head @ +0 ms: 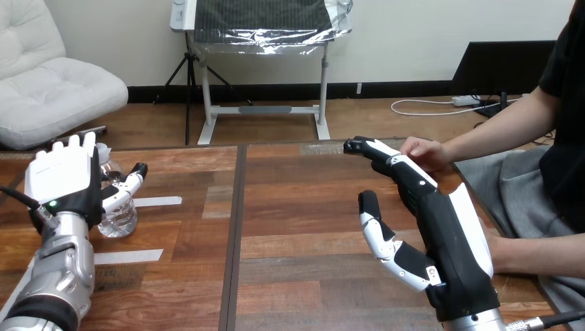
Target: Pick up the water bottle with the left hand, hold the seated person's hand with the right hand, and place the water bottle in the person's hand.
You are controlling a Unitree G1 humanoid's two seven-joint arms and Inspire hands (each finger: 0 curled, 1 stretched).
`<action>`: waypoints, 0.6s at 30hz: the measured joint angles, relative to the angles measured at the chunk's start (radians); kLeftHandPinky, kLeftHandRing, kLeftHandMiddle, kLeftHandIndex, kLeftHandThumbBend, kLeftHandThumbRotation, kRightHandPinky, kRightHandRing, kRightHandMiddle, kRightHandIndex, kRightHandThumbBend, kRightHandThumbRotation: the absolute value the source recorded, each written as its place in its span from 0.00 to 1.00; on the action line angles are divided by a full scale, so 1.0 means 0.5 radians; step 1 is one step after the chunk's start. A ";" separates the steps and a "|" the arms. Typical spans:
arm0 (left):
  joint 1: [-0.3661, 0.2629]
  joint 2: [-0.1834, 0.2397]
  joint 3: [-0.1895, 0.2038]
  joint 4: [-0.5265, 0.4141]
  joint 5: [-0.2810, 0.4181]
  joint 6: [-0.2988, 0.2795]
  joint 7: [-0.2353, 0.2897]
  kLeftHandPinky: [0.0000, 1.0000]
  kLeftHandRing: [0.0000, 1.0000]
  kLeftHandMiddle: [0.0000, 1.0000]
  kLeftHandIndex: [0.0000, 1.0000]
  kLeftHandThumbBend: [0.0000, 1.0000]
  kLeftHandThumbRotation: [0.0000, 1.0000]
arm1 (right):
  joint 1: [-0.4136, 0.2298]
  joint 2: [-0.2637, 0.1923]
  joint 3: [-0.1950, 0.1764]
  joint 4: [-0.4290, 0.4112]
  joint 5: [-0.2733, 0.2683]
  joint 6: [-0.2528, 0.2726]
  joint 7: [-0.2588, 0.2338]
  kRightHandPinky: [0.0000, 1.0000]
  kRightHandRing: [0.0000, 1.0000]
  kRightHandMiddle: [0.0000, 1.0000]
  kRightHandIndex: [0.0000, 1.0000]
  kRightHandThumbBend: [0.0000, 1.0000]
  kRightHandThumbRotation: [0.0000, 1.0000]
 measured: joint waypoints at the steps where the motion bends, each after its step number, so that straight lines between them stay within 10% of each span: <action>1: 0.000 -0.001 0.000 0.000 -0.001 -0.001 0.001 1.00 0.98 0.99 0.97 0.51 1.00 | 0.000 0.000 0.000 0.000 0.001 0.000 0.001 0.87 0.87 0.86 0.77 0.05 0.00; 18: 0.010 -0.008 -0.003 -0.002 -0.029 -0.023 0.007 1.00 0.99 0.99 0.98 0.52 1.00 | 0.000 -0.003 -0.006 0.000 0.011 0.000 0.040 0.84 0.85 0.84 0.76 0.05 0.00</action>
